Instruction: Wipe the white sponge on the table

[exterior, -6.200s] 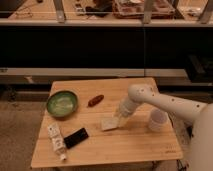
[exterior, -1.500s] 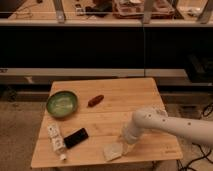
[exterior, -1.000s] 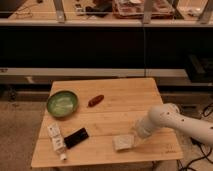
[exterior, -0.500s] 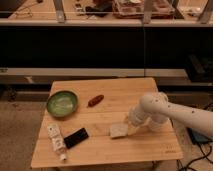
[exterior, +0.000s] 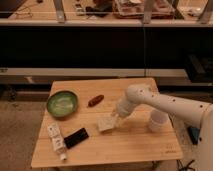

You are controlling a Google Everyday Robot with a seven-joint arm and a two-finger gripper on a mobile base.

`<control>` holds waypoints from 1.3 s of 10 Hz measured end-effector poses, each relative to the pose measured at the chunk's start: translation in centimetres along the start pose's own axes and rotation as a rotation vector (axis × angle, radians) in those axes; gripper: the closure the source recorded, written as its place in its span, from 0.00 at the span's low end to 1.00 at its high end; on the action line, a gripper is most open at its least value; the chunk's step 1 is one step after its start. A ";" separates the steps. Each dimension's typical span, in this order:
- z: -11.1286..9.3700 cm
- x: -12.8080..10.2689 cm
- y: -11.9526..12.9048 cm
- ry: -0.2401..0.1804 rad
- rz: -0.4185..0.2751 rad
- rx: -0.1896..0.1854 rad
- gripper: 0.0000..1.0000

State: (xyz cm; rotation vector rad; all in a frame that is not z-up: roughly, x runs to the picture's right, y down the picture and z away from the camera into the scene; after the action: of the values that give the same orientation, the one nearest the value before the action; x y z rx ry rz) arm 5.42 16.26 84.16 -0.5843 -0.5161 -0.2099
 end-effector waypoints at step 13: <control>0.9 -2.3 11.8 -0.034 -0.139 -0.120 0.95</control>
State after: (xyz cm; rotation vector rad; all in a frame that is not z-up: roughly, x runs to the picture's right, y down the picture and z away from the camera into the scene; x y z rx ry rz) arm 6.99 26.51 77.99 -0.6706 -0.5800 -0.3652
